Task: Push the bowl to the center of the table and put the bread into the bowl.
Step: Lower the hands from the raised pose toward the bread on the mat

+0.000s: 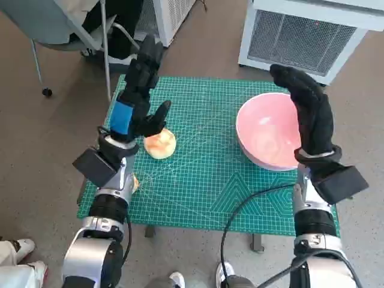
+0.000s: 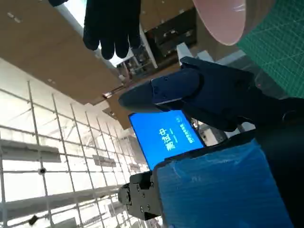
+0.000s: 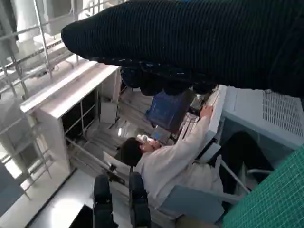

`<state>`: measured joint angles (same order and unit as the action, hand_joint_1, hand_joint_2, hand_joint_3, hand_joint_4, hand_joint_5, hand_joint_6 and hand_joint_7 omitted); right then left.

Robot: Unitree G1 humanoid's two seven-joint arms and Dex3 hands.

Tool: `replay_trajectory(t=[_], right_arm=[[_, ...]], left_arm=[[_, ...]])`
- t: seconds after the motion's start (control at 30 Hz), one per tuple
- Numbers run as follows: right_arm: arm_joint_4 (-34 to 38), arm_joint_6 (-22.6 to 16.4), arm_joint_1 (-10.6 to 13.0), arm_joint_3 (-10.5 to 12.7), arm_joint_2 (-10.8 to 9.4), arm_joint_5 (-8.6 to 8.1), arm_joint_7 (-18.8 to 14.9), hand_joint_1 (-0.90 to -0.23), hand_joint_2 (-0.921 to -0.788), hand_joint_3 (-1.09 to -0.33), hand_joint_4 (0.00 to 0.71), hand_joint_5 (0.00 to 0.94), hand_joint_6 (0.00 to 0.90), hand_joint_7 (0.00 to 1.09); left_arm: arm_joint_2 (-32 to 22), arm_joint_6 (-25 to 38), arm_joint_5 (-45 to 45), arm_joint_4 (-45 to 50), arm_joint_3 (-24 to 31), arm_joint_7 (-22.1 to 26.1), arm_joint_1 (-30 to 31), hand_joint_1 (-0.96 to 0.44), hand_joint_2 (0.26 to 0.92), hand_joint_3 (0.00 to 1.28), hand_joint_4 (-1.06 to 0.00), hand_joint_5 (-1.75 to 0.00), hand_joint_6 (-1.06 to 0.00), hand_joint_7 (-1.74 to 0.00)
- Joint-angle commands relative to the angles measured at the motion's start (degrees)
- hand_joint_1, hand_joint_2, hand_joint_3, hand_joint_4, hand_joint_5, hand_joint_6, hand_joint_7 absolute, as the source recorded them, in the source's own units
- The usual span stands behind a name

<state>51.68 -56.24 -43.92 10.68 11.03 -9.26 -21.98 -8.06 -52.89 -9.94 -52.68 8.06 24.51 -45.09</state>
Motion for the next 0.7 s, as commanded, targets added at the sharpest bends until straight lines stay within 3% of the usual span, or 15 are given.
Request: replay_trajectory(t=[0.03,0.7], right_arm=[[1.0,1.4,-0.3,-0.6,0.8,0.13,-0.9,-0.753,-0.921,-0.757,0.173,0.000,0.249,0.00],[4.8,1.8,-3.9,-1.3,1.2,0.66,-1.9,-0.753,-0.921,-0.769,0.174,0.000,0.252,0.00]], left_arm=[[0.9,-1.0,-0.9,1.0,0.5,-0.2,1.3,-0.73,0.921,0.54,-0.04,-0.01,-0.06,-0.03],[0.6,-1.6,-1.8,0.4,1.6,0.6,1.8,-0.73,0.921,0.54,-0.09,-0.02,-0.10,-0.04]])
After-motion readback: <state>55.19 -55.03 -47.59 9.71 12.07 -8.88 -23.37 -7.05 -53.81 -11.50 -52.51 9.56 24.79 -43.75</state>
